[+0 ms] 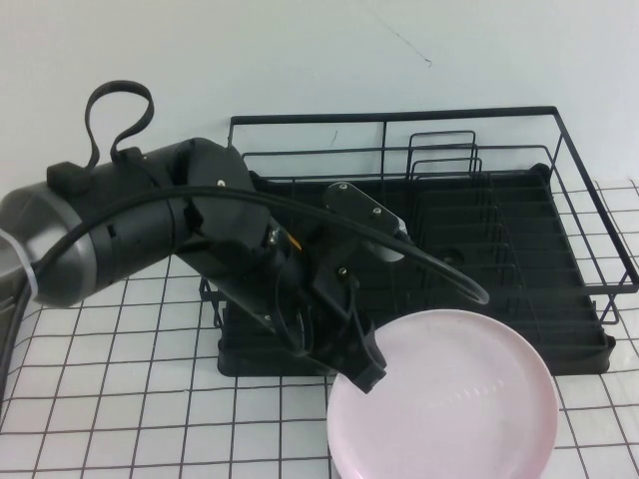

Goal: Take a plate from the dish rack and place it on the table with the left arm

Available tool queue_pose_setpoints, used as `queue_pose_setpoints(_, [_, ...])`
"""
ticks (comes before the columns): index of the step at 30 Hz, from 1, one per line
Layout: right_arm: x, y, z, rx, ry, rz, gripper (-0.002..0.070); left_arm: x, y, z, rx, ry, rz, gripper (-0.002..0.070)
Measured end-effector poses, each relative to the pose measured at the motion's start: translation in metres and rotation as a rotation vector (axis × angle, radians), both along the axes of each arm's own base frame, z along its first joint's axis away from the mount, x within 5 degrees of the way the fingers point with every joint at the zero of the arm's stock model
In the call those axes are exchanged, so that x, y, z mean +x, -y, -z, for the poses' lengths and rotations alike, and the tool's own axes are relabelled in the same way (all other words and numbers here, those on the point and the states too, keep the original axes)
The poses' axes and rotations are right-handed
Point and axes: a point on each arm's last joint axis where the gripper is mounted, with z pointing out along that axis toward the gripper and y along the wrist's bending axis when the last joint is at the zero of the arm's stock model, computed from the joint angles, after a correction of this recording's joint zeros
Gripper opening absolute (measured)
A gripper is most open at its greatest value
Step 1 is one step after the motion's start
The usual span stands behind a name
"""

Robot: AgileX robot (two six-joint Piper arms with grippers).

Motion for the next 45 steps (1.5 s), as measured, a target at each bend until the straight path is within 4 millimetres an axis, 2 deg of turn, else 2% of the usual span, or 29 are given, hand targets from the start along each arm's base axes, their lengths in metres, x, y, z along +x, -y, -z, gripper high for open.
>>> queue_pose_setpoints(3, [0.000, 0.000, 0.000, 0.000, 0.000, 0.000, -0.0004, 0.000, 0.000, 0.001, 0.000, -0.003, -0.001, 0.0125])
queue_pose_setpoints(8, [0.000, 0.000, 0.000, 0.000, 0.000, 0.000, -0.0004, 0.000, 0.000, 0.001, -0.003, -0.015, -0.021, 0.0355])
queue_pose_setpoints(12, [0.000, 0.000, 0.000, 0.000, 0.000, 0.000, -0.0004, 0.001, -0.001, 0.000, 0.004, -0.016, -0.052, 0.0392])
queue_pose_setpoints(14, [0.000, 0.000, 0.000, 0.000, 0.000, 0.000, -0.0004, 0.001, -0.004, -0.007, 0.016, 0.003, -0.074, 0.0360])
queue_pose_setpoints(16, [0.000, 0.000, 0.000, 0.000, 0.000, 0.000, -0.0004, -0.002, -0.009, -0.018, 0.018, 0.036, -0.095, 0.0276])
queue_pose_setpoints(19, [0.000, 0.000, 0.000, 0.000, 0.000, 0.000, -0.0004, -0.013, -0.019, -0.044, -0.009, 0.092, -0.134, 0.0107])
queue_pose_setpoints(22, [0.000, 0.000, 0.000, 0.000, 0.000, 0.000, -0.0004, -0.030, -0.031, -0.076, -0.075, 0.187, -0.156, 0.0032])
queue_pose_setpoints(26, [0.000, 0.000, 0.000, 0.000, 0.000, 0.000, -0.0004, -0.055, -0.056, -0.122, -0.146, 0.395, -0.183, 0.0006])
queue_pose_setpoints(29, [0.000, 0.000, 0.000, 0.000, 0.000, 0.000, -0.0004, -0.071, -0.074, -0.144, -0.136, 0.528, -0.190, 0.0002])
queue_pose_setpoints(32, [0.000, 0.000, 0.000, 0.000, 0.000, 0.000, -0.0004, -0.084, -0.086, -0.157, -0.135, 0.604, -0.194, 0.0001])
queue_pose_setpoints(36, [0.000, 0.000, 0.000, -0.001, 0.000, 0.000, -0.0004, -0.092, -0.092, -0.164, -0.154, 0.631, -0.198, 0.0000])
queue_pose_setpoints(43, [0.000, 0.000, 0.000, -0.001, 0.000, 0.000, -0.0004, -0.089, -0.089, -0.162, -0.160, 0.624, -0.201, -0.0001])
queue_pose_setpoints(45, [0.000, 0.000, 0.000, -0.001, 0.000, 0.000, -0.0004, -0.091, -0.094, -0.161, -0.158, 0.636, -0.213, -0.0001])
